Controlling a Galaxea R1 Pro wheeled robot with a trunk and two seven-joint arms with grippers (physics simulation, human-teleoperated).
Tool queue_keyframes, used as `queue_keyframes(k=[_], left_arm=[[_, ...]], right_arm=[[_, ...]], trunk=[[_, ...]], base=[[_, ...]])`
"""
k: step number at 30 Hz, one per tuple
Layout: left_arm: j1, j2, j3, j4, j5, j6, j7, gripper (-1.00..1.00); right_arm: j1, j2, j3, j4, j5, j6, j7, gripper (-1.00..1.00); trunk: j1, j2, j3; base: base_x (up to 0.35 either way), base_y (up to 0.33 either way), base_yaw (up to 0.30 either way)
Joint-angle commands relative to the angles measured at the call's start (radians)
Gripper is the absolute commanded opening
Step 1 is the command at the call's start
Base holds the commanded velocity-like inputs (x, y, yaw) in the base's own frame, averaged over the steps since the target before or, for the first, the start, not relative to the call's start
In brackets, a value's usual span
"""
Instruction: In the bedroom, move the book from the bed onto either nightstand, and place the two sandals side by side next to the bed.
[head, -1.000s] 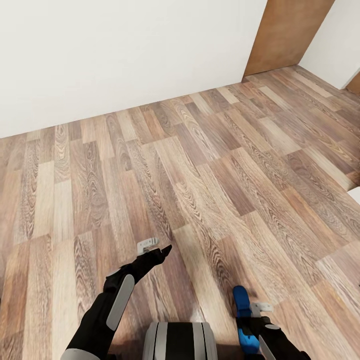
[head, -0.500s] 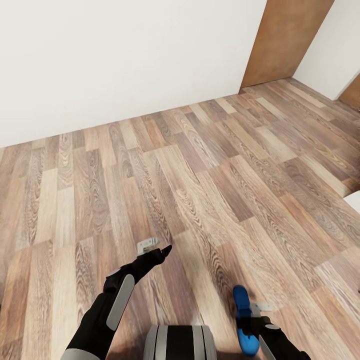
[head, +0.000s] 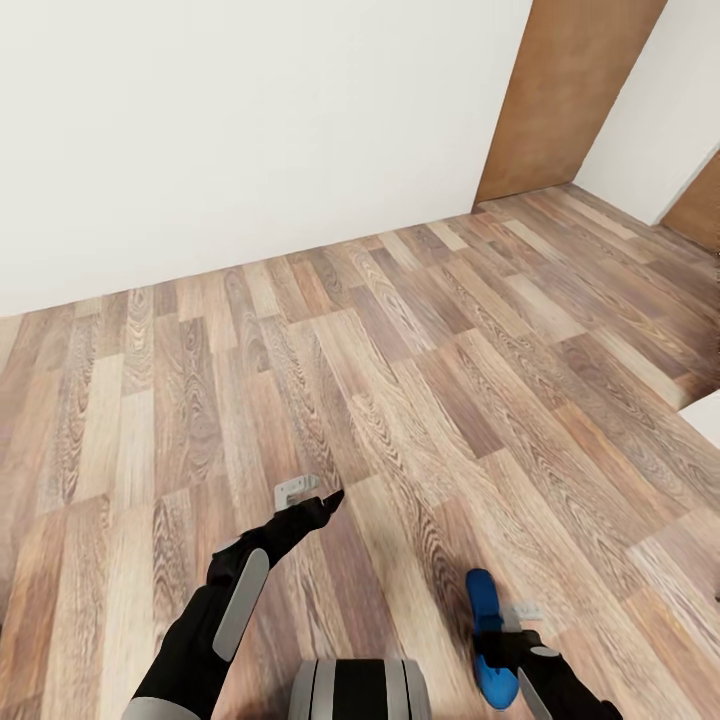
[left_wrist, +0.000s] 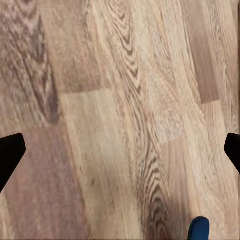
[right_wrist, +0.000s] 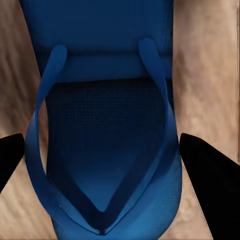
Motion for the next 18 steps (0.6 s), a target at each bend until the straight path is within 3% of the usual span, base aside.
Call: queue_keyframes(k=[1,10,18], left_arm=[[0.0,0.0,0.002,-0.001,0.005,0.006,-0.001,1.0],[0.0,0.0,0.002,-0.001,0.005,0.006,-0.001,1.0],[0.0,0.0,0.001,-0.001,0.005,0.006,-0.001,1.0]], right_arm=[[0.0,0.0,0.0,-0.004,0.0,0.006,0.0,-1.0],[0.0,0.001,-0.001,-0.005,0.0,0.006,-0.001,-1.0],[0.0,0.001,-0.001,-0.005,0.0,0.006,-0.001,-1.0]], trunk=[[-0.001,0.0,0.003],[-0.005,0.002,0.038],[-0.008,0.004,0.069]], base=[[0.0,0.0,0.0],[0.0,0.0,-0.01],[0.0,0.0,-0.257]])
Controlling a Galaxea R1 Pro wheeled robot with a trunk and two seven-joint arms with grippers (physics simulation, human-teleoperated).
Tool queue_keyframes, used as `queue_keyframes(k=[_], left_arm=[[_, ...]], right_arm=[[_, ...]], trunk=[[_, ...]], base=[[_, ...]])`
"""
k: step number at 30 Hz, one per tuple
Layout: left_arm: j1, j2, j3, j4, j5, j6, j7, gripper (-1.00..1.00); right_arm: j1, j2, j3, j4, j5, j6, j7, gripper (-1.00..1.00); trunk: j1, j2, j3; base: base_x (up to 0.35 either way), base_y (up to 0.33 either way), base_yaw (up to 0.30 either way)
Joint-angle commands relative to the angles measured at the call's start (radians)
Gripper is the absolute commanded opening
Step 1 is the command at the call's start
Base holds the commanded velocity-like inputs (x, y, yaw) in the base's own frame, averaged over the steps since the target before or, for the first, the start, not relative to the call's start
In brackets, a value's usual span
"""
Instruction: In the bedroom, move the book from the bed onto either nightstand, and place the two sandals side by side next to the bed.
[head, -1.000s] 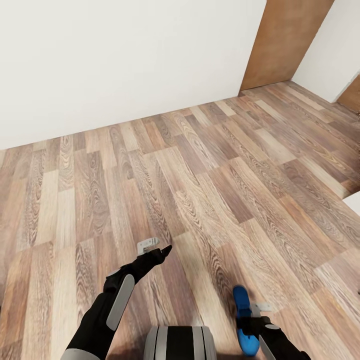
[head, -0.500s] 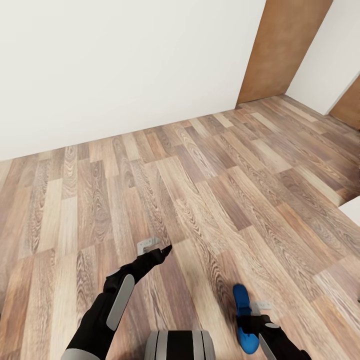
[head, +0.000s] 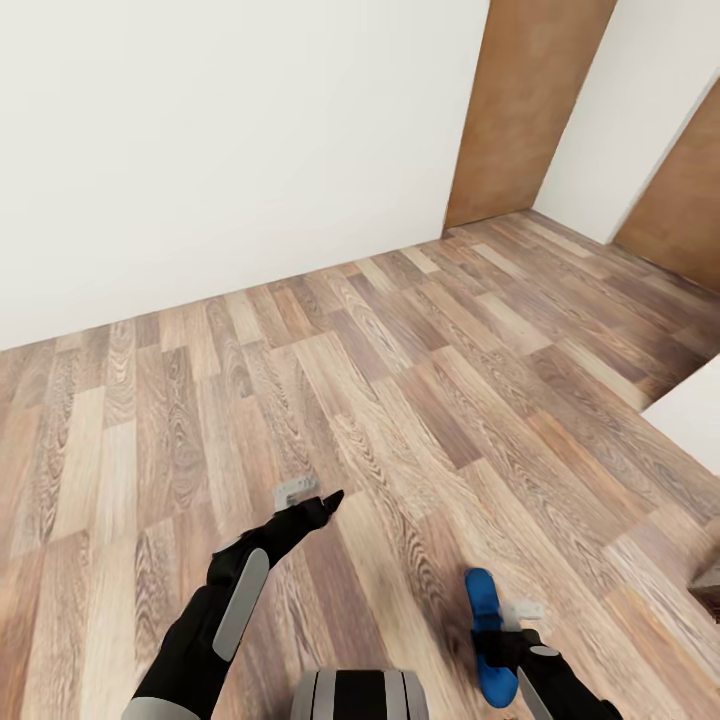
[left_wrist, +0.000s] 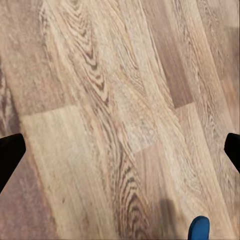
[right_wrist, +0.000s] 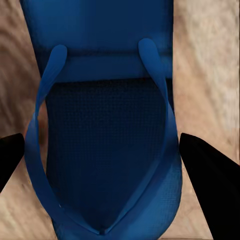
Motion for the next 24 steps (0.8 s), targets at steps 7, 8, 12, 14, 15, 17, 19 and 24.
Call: queue_keyframes(k=[7,8,12,14,15,17,19,24], left_arm=[[0.0,0.0,0.002,-0.001,0.005,0.006,-0.001,1.0],[0.0,0.0,0.002,-0.001,0.005,0.006,-0.001,1.0],[0.0,0.0,0.002,-0.001,0.005,0.006,-0.001,1.0],[0.0,0.0,0.002,-0.001,0.005,0.006,-0.001,1.0],[0.0,0.0,0.002,-0.001,0.005,0.006,-0.001,1.0],[0.0,0.0,0.001,-0.001,0.005,0.006,-0.001,1.0],[0.0,0.0,0.001,-0.001,0.005,0.006,-0.001,1.0],[0.0,0.0,0.001,-0.001,0.005,0.006,-0.001,1.0]], right_arm=[[0.0,0.0,-0.001,-0.002,0.0,0.006,0.001,-1.0],[0.0,0.0,-0.001,-0.002,0.0,0.006,0.0,-1.0],[0.0,0.0,-0.001,-0.002,0.0,0.006,0.001,-1.0],[0.0,0.0,-0.001,-0.002,0.0,0.006,0.0,-1.0],[0.0,0.0,-0.001,-0.002,0.0,0.006,0.0,-1.0],[0.0,0.0,-0.001,-0.002,0.0,0.006,0.0,-1.0],[0.0,0.0,-0.001,-0.002,0.0,0.006,0.0,-1.0],[0.0,0.0,0.0,-0.003,0.0,0.006,0.0,-1.0]], trunk=[[-0.003,0.001,0.027],[-0.004,0.002,0.03],[-0.006,0.003,0.046],[-0.006,0.003,0.054],[-0.007,0.003,0.057],[-0.008,0.004,0.065],[-0.009,0.004,0.073],[-0.011,0.005,0.092]], base=[[0.0,0.0,-0.299],[0.0,0.0,-0.3],[0.0,0.0,-0.3],[0.0,0.0,-0.3],[0.0,0.0,-0.3],[0.0,0.0,-0.3],[0.0,0.0,-0.3],[0.0,0.0,-0.164]])
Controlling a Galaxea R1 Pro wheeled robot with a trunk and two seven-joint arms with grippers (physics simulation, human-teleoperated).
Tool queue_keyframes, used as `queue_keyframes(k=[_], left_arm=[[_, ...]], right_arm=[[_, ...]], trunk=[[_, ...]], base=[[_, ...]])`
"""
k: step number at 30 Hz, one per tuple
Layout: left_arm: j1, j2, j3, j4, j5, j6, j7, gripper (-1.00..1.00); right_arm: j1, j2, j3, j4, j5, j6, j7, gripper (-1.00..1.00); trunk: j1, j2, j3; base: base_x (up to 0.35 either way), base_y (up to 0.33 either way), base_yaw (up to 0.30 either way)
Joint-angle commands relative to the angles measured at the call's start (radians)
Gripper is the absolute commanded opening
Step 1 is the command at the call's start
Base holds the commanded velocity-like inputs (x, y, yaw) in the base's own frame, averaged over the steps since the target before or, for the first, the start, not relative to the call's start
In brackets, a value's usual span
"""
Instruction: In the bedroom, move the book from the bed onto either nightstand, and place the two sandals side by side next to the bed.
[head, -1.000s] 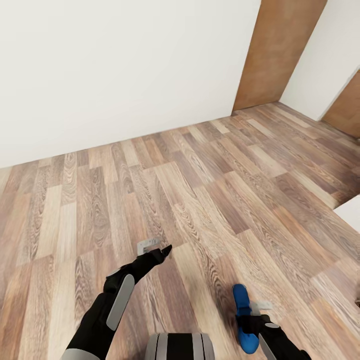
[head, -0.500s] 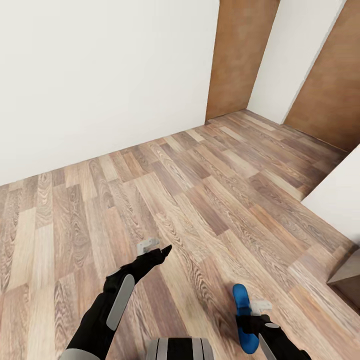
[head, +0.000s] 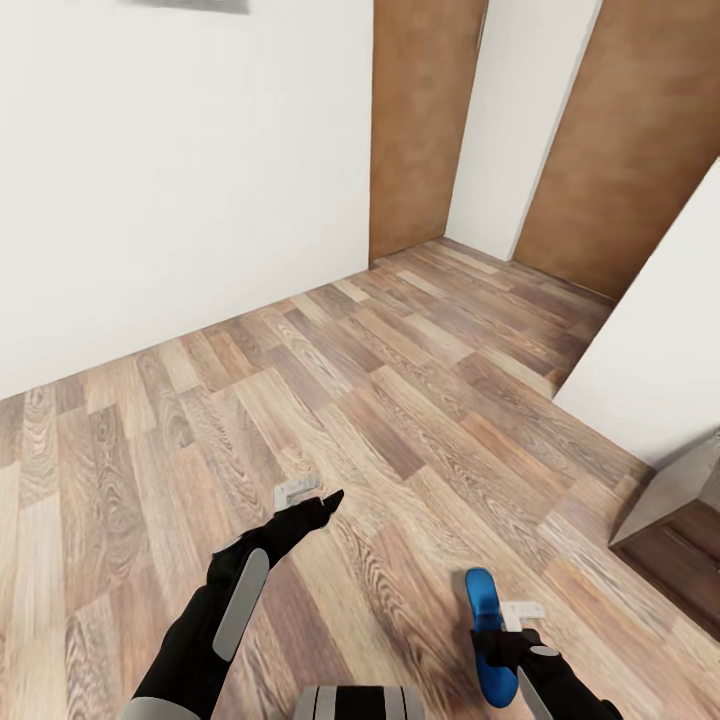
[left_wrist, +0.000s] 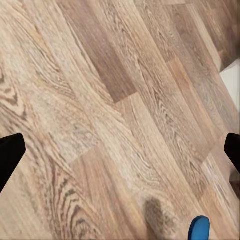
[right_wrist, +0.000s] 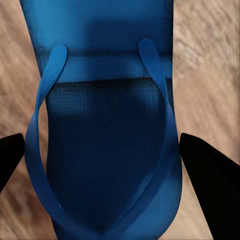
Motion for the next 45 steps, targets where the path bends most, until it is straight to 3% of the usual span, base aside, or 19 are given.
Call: queue_keyframes(k=[1,12,22,24,29,32,33,35,38,40,45], left_arm=[[0.0,0.0,0.001,-0.001,0.005,0.006,-0.001,1.0],[0.0,0.0,0.0,0.0,0.005,0.006,-0.001,1.0],[0.0,0.006,0.004,0.067,-0.006,0.009,0.004,1.0],[0.001,0.02,0.005,0.094,-0.007,0.008,0.005,1.0],[0.005,0.102,0.006,0.216,-0.008,-0.009,-0.001,1.0],[0.009,0.177,0.005,0.334,-0.007,-0.114,-0.049,1.0],[0.009,0.189,0.005,0.365,-0.007,-0.142,-0.066,1.0],[0.01,0.226,0.006,0.506,-0.008,-0.27,-0.157,1.0],[0.01,0.246,0.008,0.652,-0.009,-0.421,-0.272,1.0],[0.01,0.25,0.008,0.695,-0.009,-0.477,-0.307,1.0],[0.011,0.254,0.006,0.739,-0.009,-0.53,-0.337,1.0]], right_arm=[[0.0,0.0,-0.001,-0.002,0.0,0.006,0.0,-1.0],[0.0,0.0,0.0,-0.004,0.0,0.006,0.0,-1.0],[0.0,0.0,-0.003,-0.002,-0.005,0.005,0.002,-1.0],[0.0,0.0,-0.004,0.003,-0.007,0.005,0.004,-1.0],[0.0,-0.001,-0.007,0.013,-0.014,0.005,0.01,-1.0],[0.0,0.0,-0.009,0.027,-0.016,0.004,0.011,-1.0],[0.0,0.0,-0.009,0.032,-0.016,0.004,0.011,-1.0],[0.0,0.0,-0.009,0.061,-0.015,-0.007,0.011,-1.0],[0.0,-0.001,-0.009,0.095,-0.016,-0.046,0.011,-1.0],[0.0,-0.001,-0.009,0.114,-0.016,-0.069,0.011,-1.0],[0.0,-0.001,-0.009,0.138,-0.015,-0.092,0.011,-1.0]], trunk=[[-0.001,0.0,0.003],[-0.006,0.003,0.046],[-0.01,0.005,0.084],[-0.011,0.005,0.092],[-0.013,0.007,0.111],[-0.015,0.007,0.123],[-0.015,0.007,0.127],[-0.016,0.008,0.135],[-0.017,0.009,0.146],[-0.018,0.009,0.154],[-0.02,0.01,0.173]], base=[[0.0,0.0,-0.033],[0.0,0.0,-0.001],[0.0,0.0,0.0],[0.0,0.0,0.0],[0.0,0.0,0.0],[0.0,0.0,0.0],[0.0,0.0,0.0],[0.0,0.0,0.0],[0.0,0.0,0.0],[0.0,0.0,0.0],[0.0,0.0,0.0]])
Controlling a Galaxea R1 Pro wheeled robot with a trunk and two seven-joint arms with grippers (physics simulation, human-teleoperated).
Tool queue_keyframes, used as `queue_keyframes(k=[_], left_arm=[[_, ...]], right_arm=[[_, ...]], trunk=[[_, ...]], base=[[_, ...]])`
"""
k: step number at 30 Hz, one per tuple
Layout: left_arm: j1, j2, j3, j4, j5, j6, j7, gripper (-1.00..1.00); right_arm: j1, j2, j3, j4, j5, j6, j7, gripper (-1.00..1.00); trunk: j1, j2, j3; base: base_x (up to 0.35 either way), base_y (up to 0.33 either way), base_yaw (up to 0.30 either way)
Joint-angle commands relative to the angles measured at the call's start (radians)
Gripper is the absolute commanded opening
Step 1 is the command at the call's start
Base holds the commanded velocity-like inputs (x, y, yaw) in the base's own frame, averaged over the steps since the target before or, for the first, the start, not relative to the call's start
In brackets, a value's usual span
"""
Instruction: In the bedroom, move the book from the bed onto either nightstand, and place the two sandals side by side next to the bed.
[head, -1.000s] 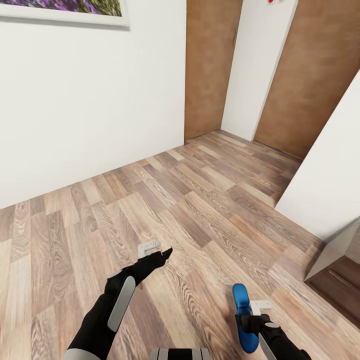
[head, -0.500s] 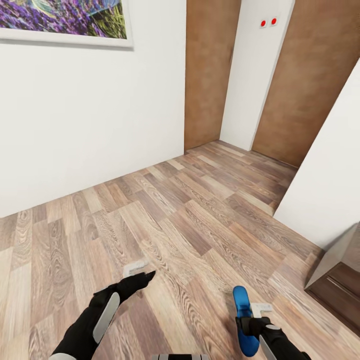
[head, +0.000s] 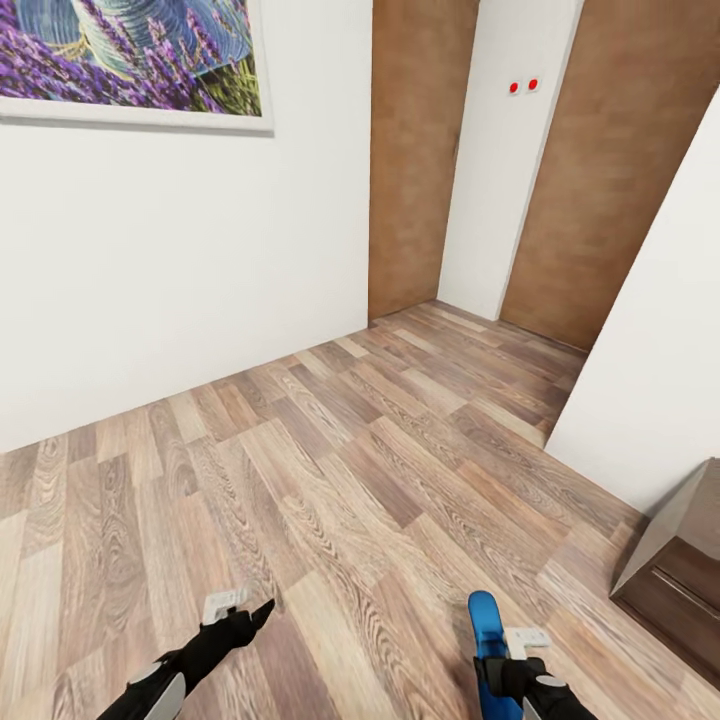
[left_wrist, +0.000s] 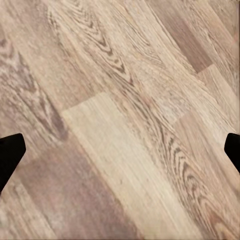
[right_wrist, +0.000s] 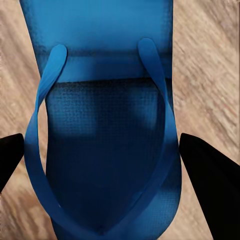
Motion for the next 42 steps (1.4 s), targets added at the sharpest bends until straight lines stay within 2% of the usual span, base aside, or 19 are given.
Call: queue_keyframes(k=[1,16,20,27,35,42], left_arm=[[-0.001,0.002,-0.007,0.004,0.006,-0.009,-0.002,1.0],[-0.001,0.001,-0.008,0.039,0.007,-0.015,-0.005,1.0],[-0.001,0.0,-0.009,0.058,0.007,-0.016,-0.005,1.0],[-0.001,-0.002,-0.009,0.085,0.006,-0.017,-0.005,1.0],[-0.001,-0.003,-0.01,0.088,0.006,-0.017,-0.004,1.0],[-0.001,-0.003,-0.01,0.088,0.006,-0.017,-0.005,1.0]], right_arm=[[0.0,0.0,-0.002,0.001,-0.001,0.005,0.001,-1.0],[0.001,0.001,-0.002,0.018,-0.001,0.002,0.001,-1.0],[0.002,0.0,-0.001,0.05,-0.001,0.001,0.001,-1.0],[0.002,0.001,-0.001,0.122,-0.001,-0.079,0.001,-1.0],[0.002,0.001,-0.001,0.134,-0.001,-0.097,0.002,-1.0],[0.002,0.0,-0.001,0.137,-0.001,-0.097,0.001,-1.0]], trunk=[[-0.001,0.0,0.003],[-0.007,0.003,0.061],[-0.009,0.004,0.077],[-0.012,0.006,0.104],[-0.016,0.008,0.135],[-0.043,0.057,0.157]], base=[[0.0,0.0,0.0],[0.0,0.0,0.0],[0.0,0.0,0.0],[0.0,0.0,0.0],[0.0,0.0,0.0],[0.0,0.0,0.0]])
